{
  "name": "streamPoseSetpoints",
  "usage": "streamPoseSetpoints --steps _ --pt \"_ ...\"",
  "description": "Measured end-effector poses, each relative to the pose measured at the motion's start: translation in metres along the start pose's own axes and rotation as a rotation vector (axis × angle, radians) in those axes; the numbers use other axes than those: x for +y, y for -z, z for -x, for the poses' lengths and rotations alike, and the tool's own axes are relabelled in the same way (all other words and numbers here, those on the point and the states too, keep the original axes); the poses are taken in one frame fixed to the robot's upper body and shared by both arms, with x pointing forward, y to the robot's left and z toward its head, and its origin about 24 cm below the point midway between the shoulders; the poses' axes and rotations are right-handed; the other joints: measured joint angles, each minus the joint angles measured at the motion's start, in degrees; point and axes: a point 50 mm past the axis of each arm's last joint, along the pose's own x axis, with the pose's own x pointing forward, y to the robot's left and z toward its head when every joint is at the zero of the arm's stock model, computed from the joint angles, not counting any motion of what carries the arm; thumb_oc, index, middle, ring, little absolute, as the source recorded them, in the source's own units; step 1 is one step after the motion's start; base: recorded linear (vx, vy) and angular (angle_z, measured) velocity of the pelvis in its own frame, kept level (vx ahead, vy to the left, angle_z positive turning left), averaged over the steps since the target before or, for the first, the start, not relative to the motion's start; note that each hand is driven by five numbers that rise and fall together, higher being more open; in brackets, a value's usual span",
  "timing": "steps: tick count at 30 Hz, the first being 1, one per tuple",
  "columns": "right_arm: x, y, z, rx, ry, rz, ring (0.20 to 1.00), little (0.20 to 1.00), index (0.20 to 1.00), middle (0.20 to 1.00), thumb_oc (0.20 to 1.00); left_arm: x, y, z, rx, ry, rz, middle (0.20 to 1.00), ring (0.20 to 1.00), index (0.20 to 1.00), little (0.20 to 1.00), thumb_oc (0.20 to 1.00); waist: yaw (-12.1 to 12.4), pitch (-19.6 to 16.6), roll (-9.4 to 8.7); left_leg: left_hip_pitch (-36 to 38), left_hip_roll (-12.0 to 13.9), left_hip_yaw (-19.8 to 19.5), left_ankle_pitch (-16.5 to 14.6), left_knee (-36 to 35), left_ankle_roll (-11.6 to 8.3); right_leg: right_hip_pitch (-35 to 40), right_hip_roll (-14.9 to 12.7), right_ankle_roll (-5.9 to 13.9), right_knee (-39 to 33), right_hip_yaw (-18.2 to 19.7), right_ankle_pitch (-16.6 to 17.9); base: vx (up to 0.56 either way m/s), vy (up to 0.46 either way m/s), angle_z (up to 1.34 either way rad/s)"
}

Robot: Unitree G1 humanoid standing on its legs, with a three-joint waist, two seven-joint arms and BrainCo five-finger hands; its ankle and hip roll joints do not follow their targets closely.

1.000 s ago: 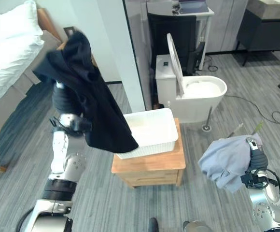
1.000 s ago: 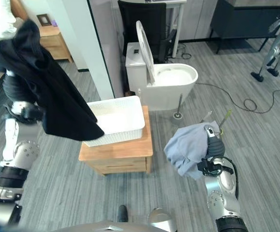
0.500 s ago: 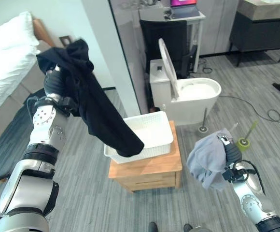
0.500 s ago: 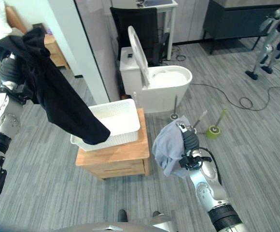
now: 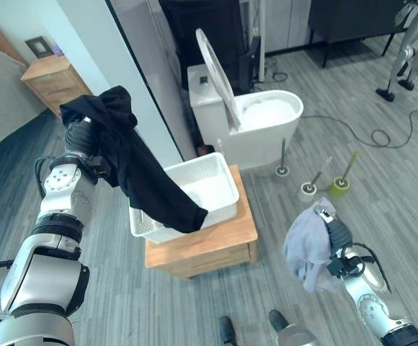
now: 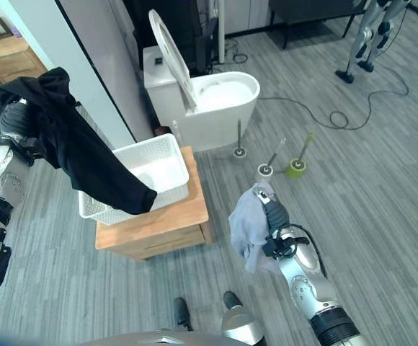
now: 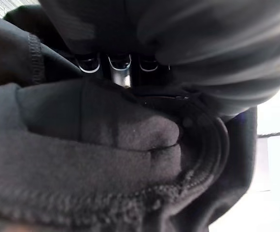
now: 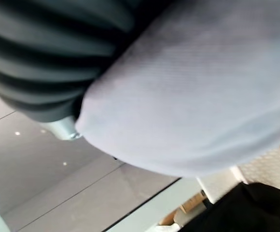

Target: Pick up bed clothes into laundry basket.

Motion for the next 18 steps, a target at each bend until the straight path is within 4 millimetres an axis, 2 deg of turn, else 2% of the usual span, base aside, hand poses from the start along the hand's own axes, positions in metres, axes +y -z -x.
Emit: streamPoseSetpoints --steps 3,7,14,18 --pt "0.007 -0.001 -0.007 -0.002 -0.034 0.005 0.200 0.200 0.200 0.200 0.200 0.009 0.010 0.003 0.055 -0.032 -0.080 0.200 0.200 0.200 0.200 0.200 -0.88 1.45 1.24 -1.42 0.03 1.05 0.11 0.00 0.11 -1.73 0.02 0.25 0.32 0.71 0.20 -0.01 0.007 -0.13" --pt "0.009 0.000 -0.008 0.005 -0.044 0.004 0.200 0.200 0.200 0.200 0.200 0.016 0.025 0.005 0.142 -0.076 -0.141 0.200 0.200 0.200 0.200 0.200 -2.26 4.26 1.32 -2.32 0.12 1.66 0.24 0.30 0.07 -3.09 0.10 0.36 0.46 1.61 0.43 -0.02 0.008 -0.13" --pt "0.012 0.006 -0.008 0.041 -0.057 0.000 0.200 0.200 0.200 0.200 0.200 0.030 0.040 0.013 0.245 -0.146 -0.213 0.200 0.200 0.200 0.200 0.200 -3.04 7.57 1.00 -4.43 0.32 4.42 0.55 0.30 -0.04 -6.40 0.23 0.66 0.74 3.80 0.98 0.01 0.001 -0.17" --pt "0.015 0.007 -0.009 0.049 -0.072 0.000 0.200 0.200 0.200 0.200 0.200 0.034 0.049 0.018 0.313 -0.131 -0.349 0.200 0.200 0.200 0.200 0.200 -3.39 9.10 1.12 -5.56 0.56 5.96 0.34 0.30 -0.31 -8.38 0.46 0.97 1.15 5.50 1.28 0.02 -0.013 -0.22"
